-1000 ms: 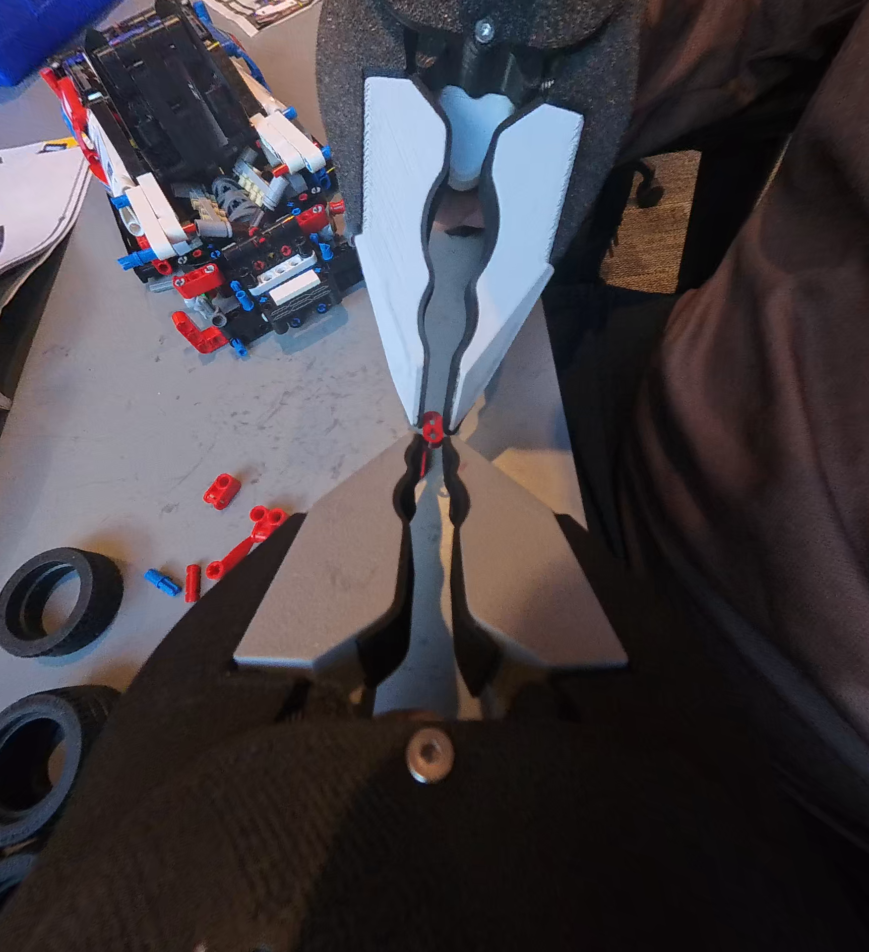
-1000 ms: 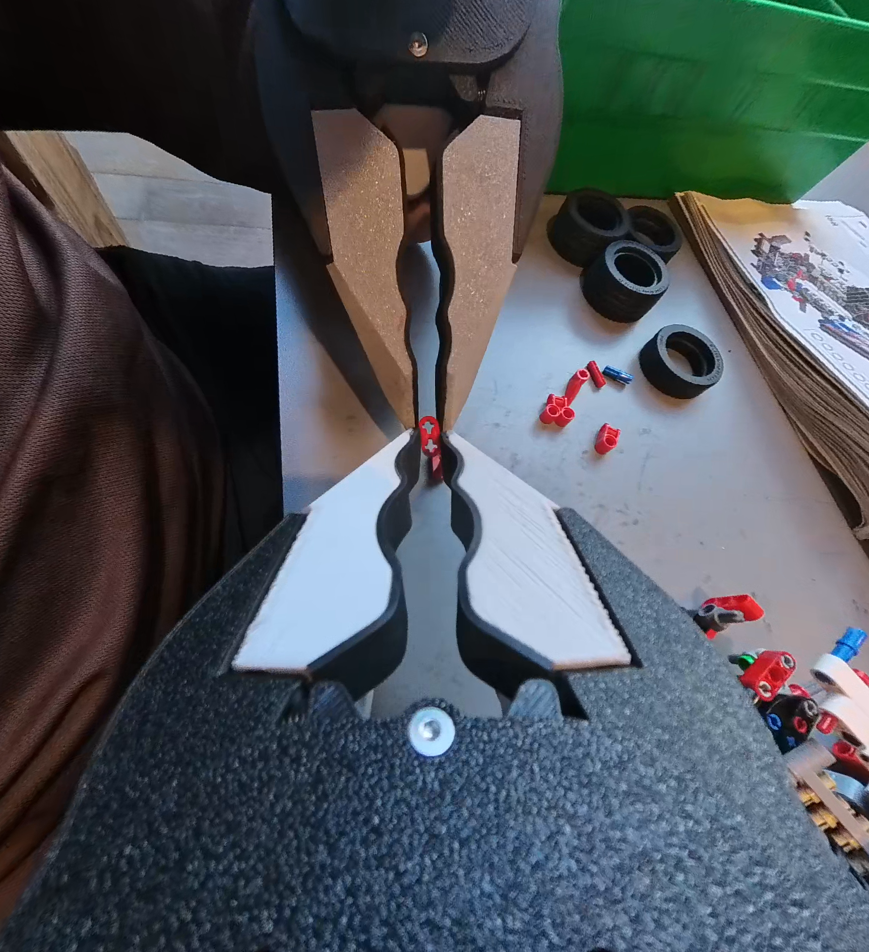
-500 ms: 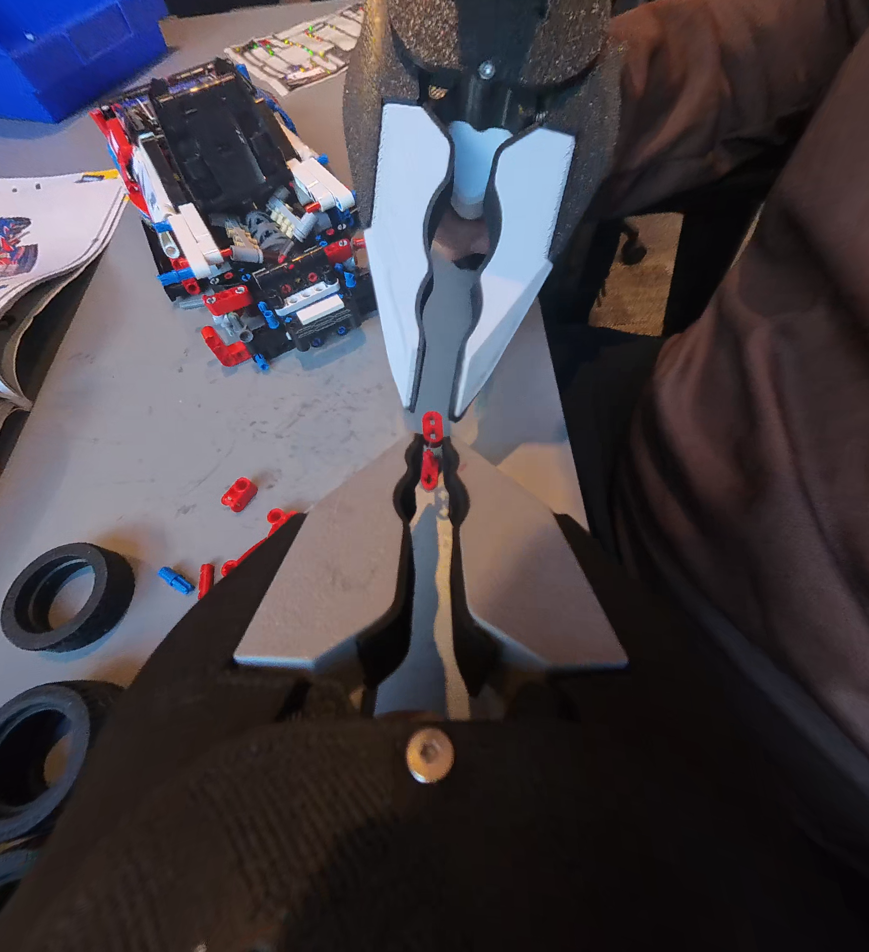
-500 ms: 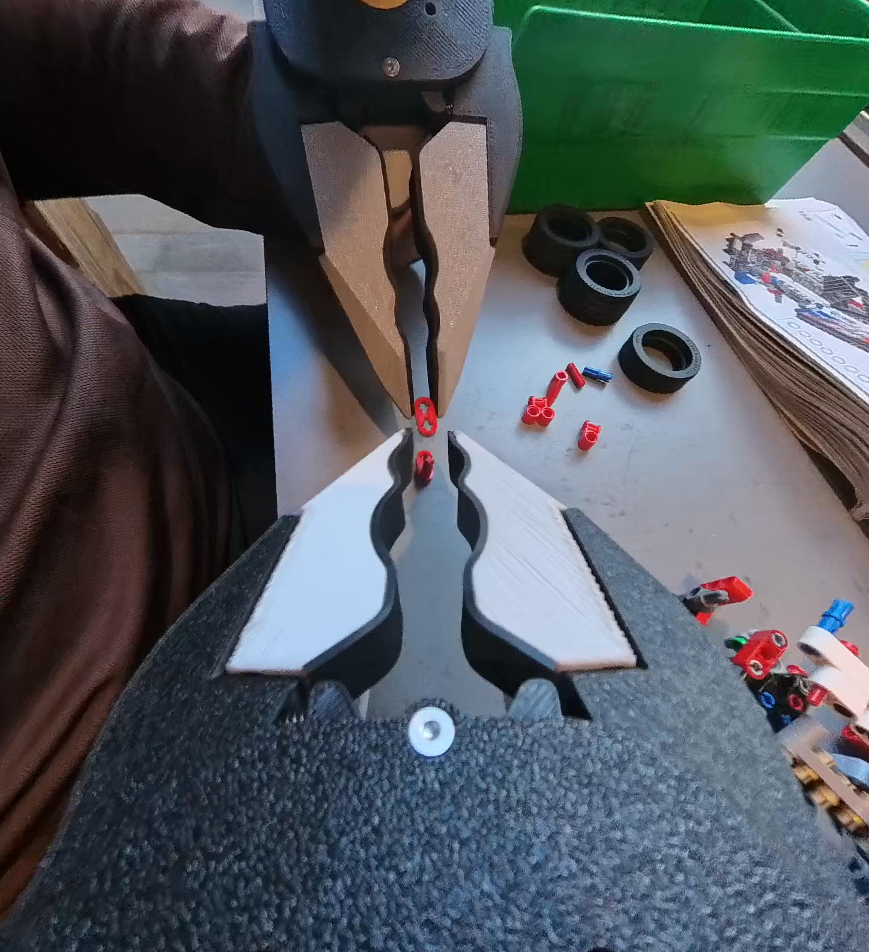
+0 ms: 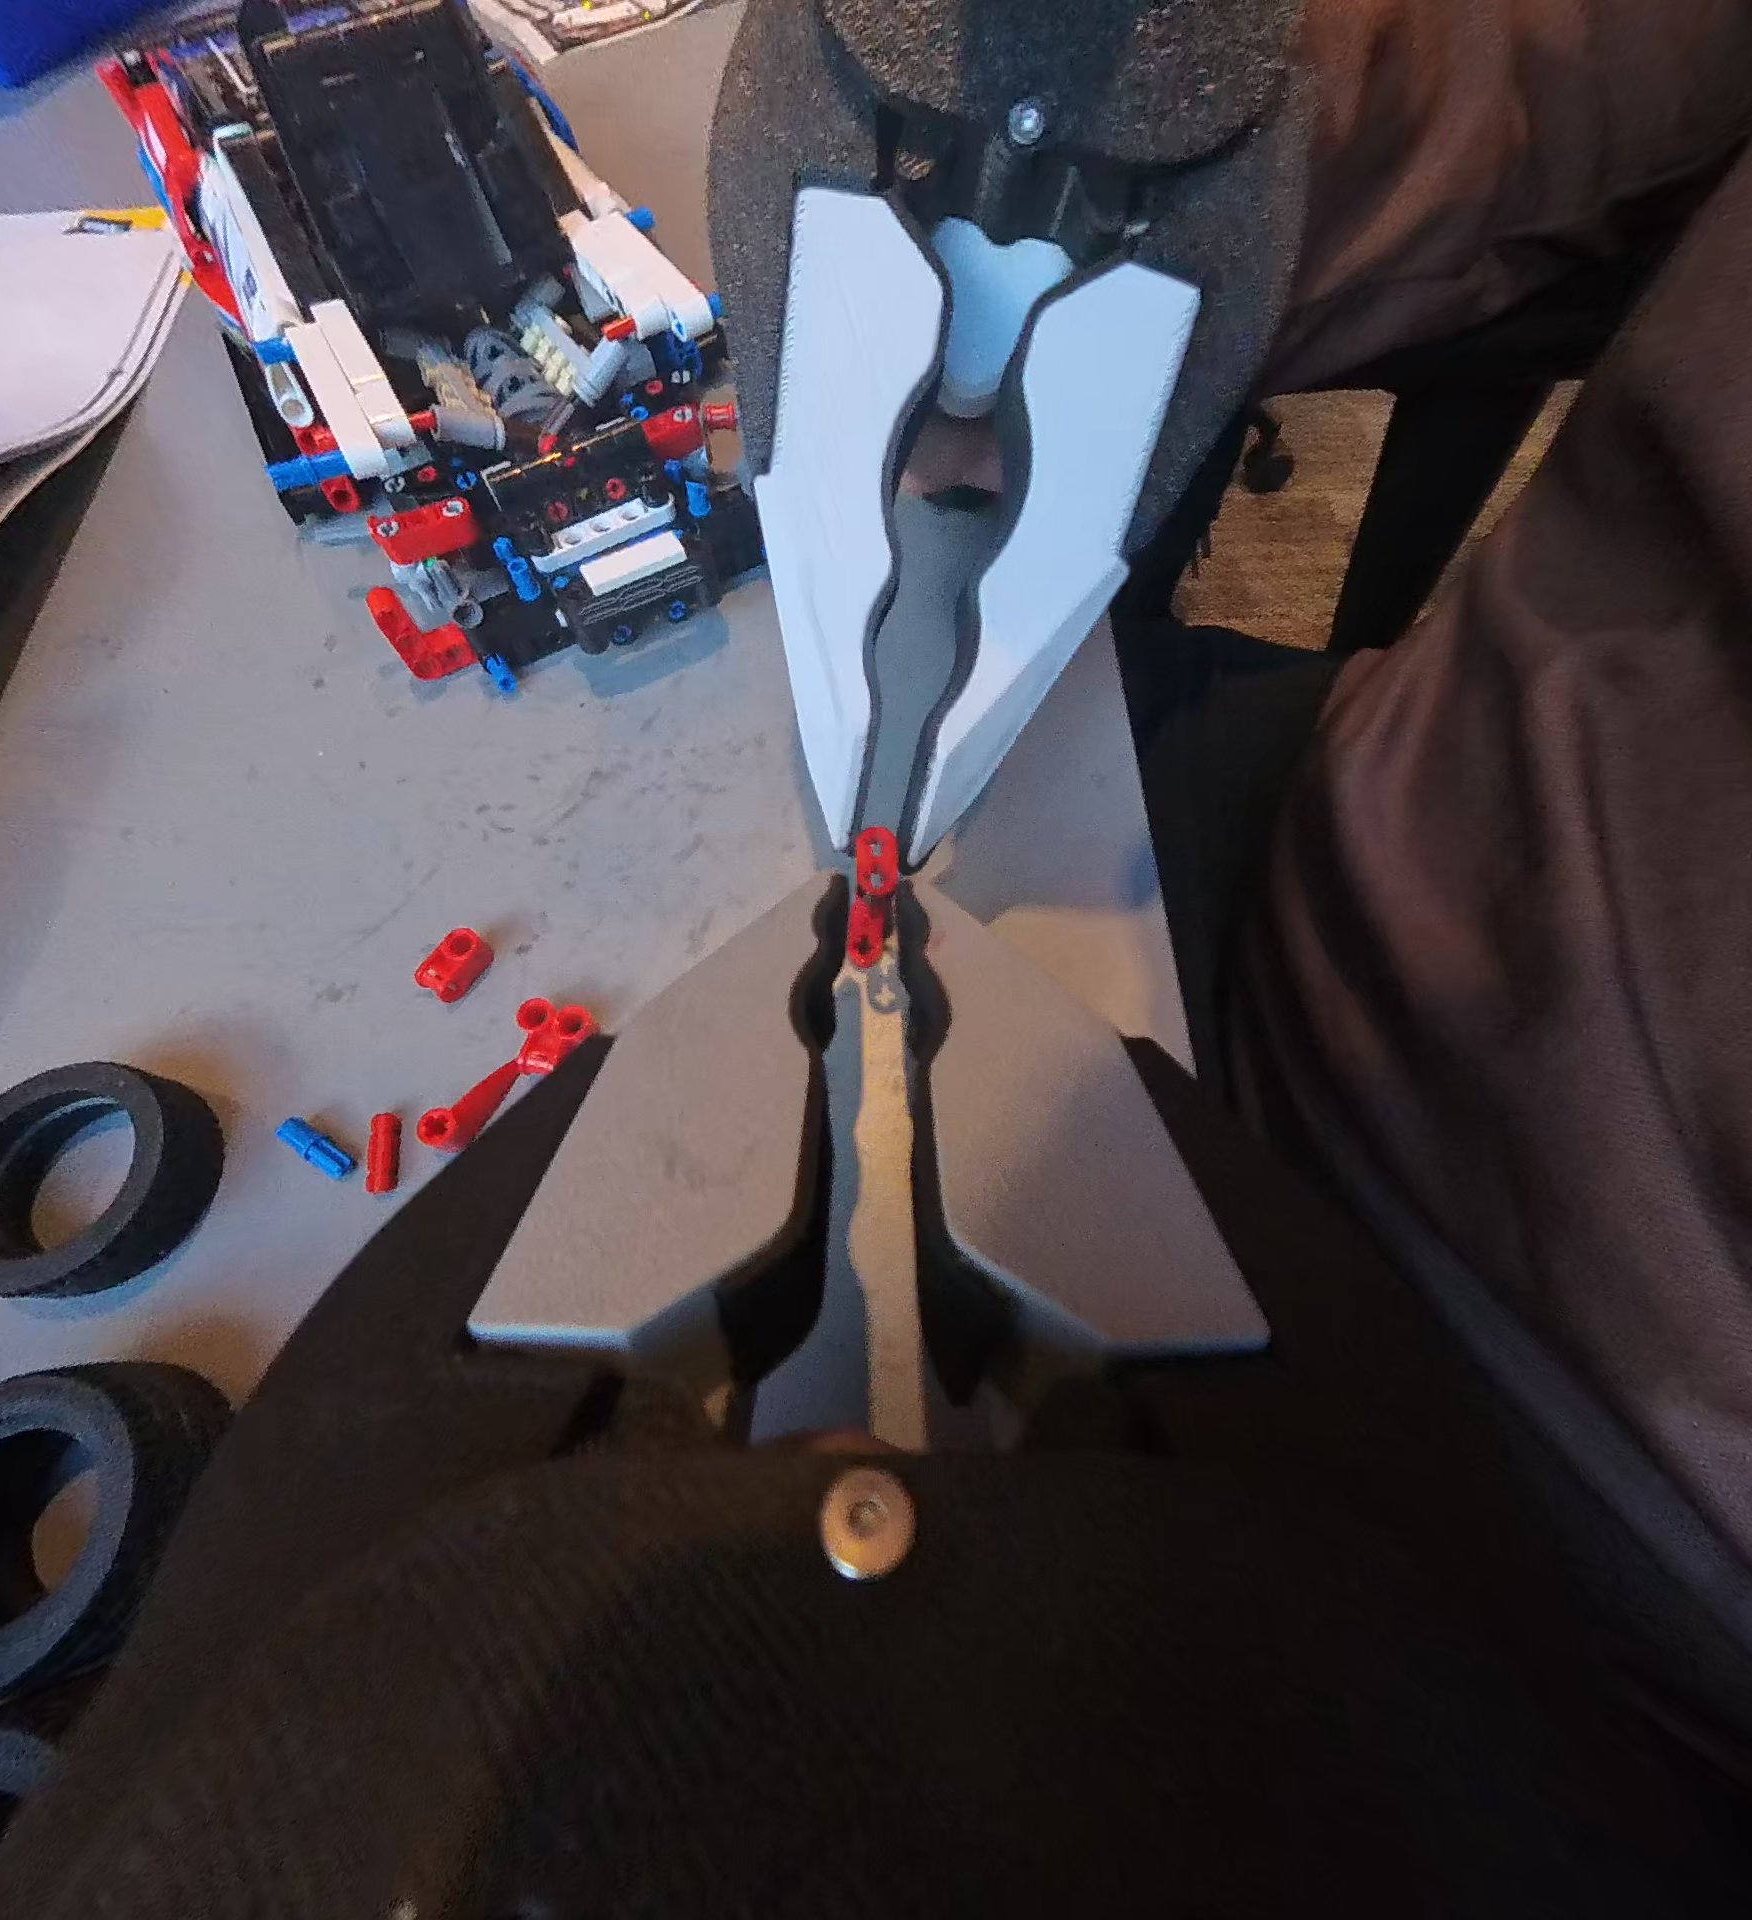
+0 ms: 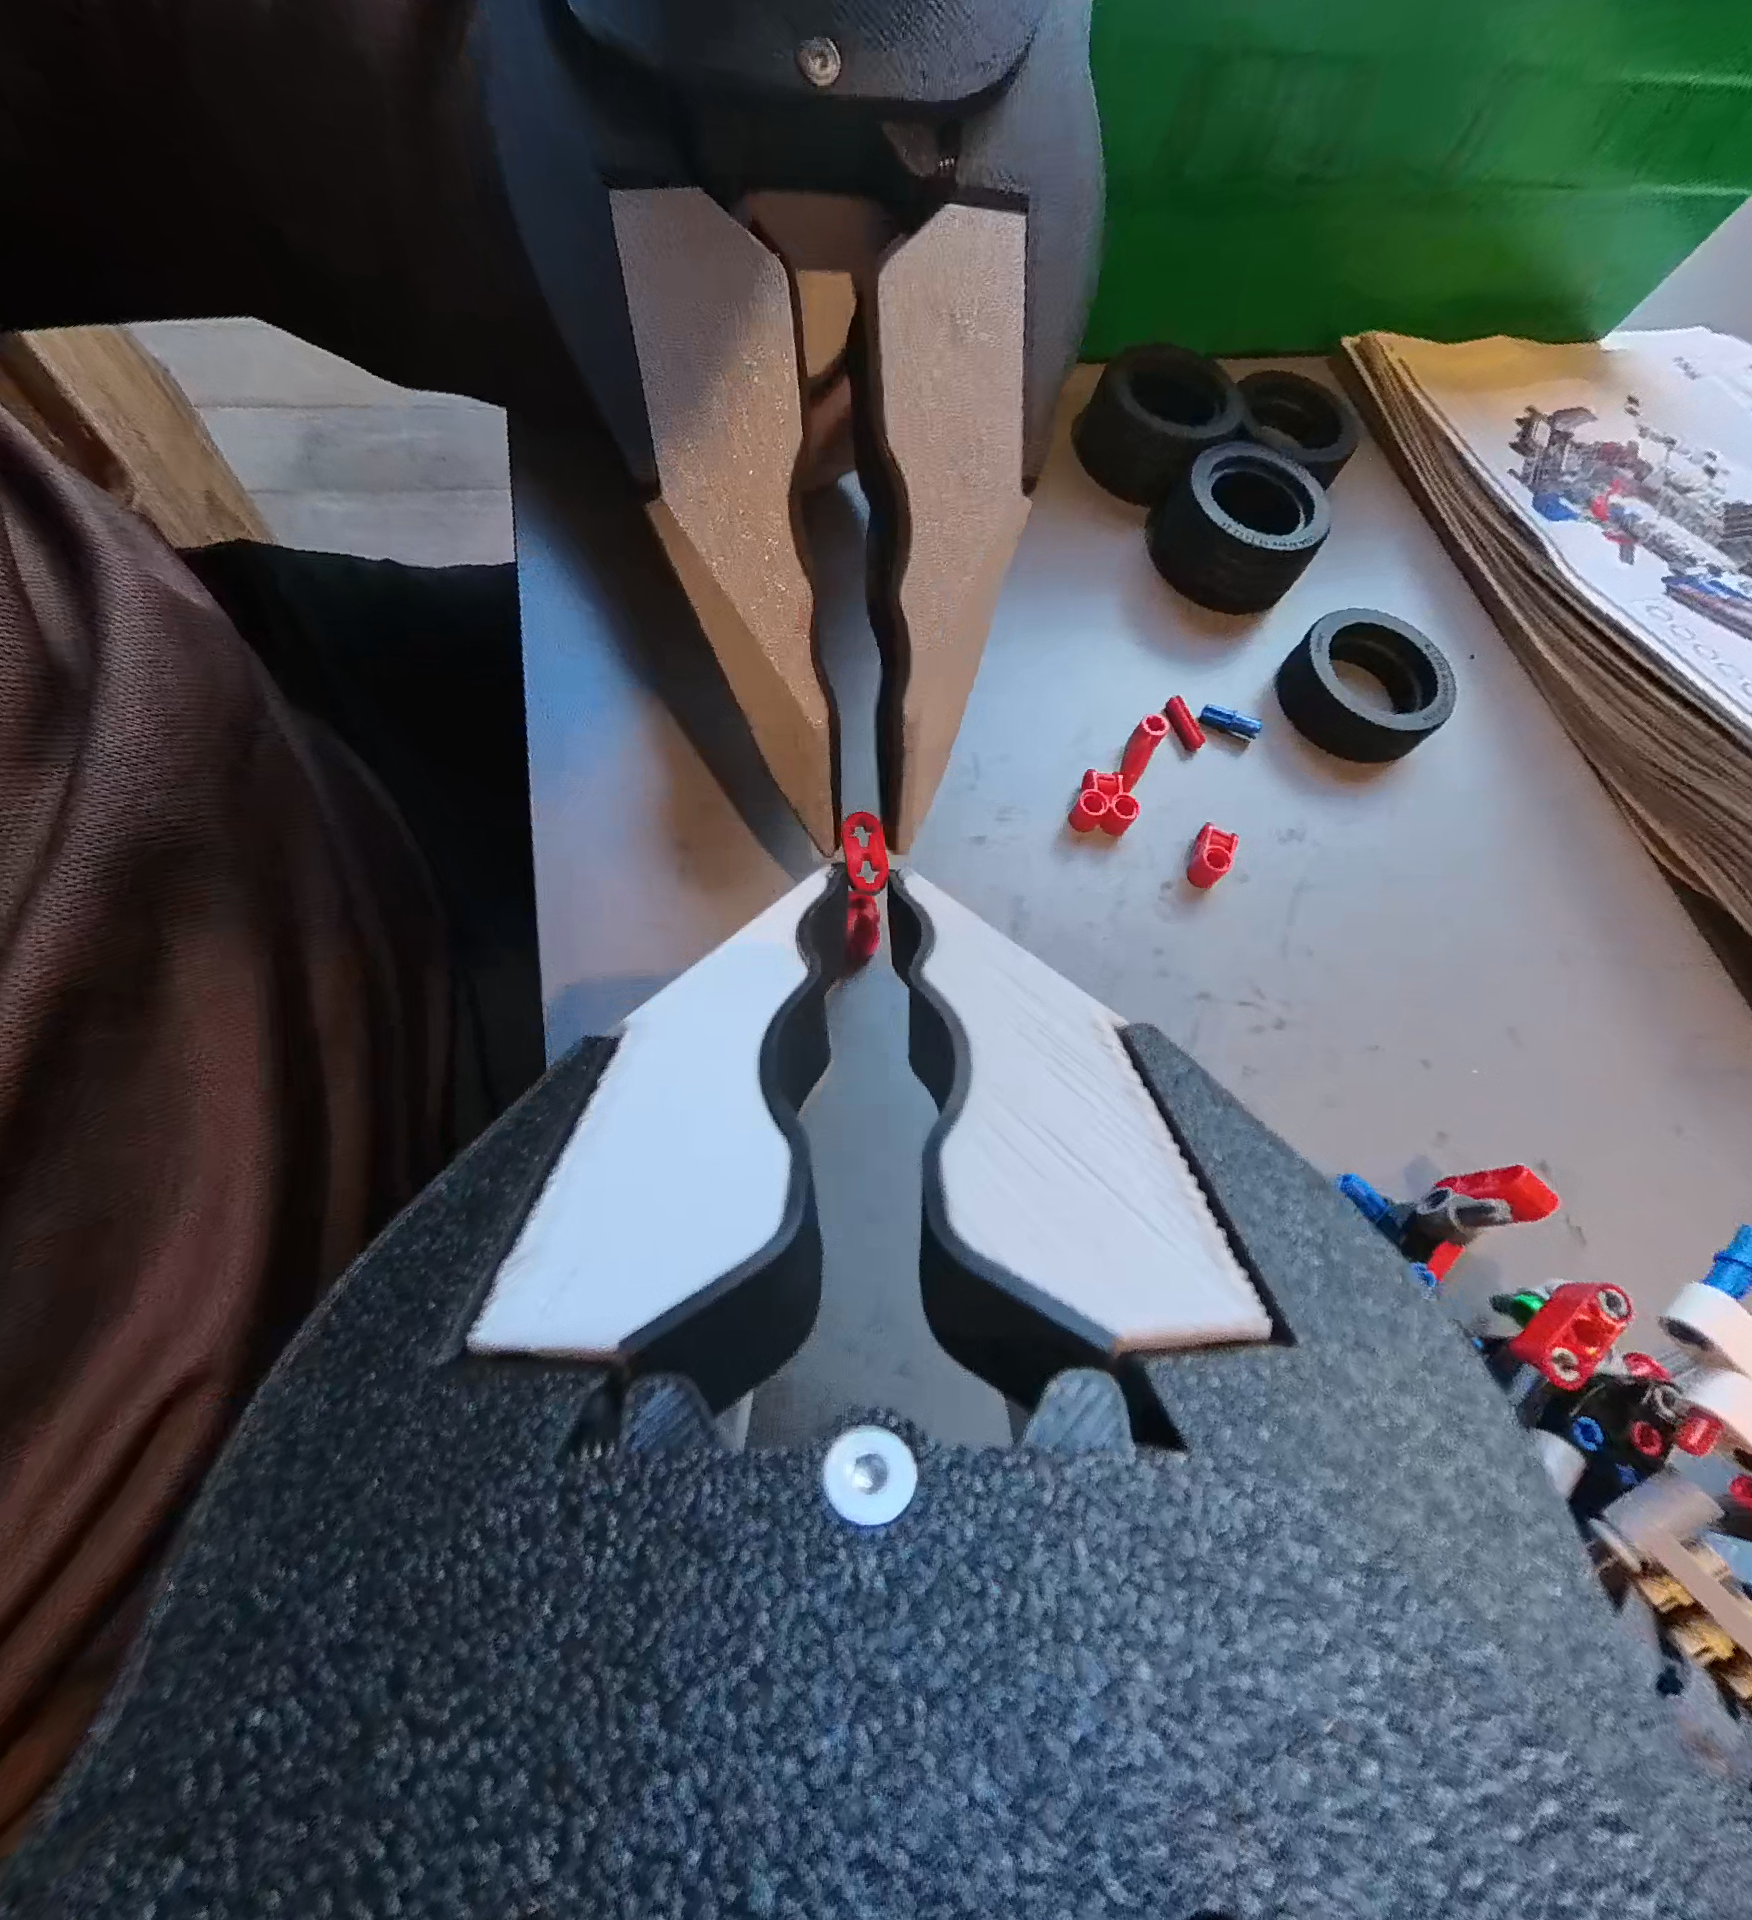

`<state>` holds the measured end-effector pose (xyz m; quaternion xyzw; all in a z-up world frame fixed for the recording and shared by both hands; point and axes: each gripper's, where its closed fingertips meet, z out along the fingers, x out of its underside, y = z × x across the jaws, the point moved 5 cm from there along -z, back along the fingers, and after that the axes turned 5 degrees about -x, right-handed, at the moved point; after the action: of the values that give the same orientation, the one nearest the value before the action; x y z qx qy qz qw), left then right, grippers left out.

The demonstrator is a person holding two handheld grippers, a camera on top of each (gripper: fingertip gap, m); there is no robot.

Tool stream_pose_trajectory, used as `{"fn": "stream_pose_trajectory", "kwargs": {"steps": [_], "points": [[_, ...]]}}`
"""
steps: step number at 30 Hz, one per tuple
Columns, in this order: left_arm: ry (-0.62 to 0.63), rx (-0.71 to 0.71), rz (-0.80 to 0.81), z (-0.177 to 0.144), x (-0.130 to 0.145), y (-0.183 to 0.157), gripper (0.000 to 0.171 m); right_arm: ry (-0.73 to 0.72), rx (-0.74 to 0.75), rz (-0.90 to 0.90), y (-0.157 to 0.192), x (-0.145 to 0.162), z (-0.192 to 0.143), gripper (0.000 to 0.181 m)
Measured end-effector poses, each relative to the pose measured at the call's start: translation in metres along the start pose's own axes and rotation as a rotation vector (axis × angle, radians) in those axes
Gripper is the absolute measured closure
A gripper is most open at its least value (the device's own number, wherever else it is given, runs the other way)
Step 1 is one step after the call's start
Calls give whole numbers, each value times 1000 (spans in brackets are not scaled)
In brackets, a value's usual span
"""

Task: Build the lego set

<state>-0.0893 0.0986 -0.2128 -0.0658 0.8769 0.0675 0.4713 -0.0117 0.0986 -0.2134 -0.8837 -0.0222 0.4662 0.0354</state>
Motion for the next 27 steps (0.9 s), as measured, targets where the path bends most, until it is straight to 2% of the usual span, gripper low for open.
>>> {"fn": "stream_pose_trajectory", "kwargs": {"steps": [2,10,27], "points": [[6,0,-6,1,0,1,162,5,-3,-4,1,0,1,174],[37,-6,13,4,3,-1,168,26,-1,9,0,3,2,174],[108,-7,3,10,8,1,168,93,2,13,-1,9,7,174]]}}
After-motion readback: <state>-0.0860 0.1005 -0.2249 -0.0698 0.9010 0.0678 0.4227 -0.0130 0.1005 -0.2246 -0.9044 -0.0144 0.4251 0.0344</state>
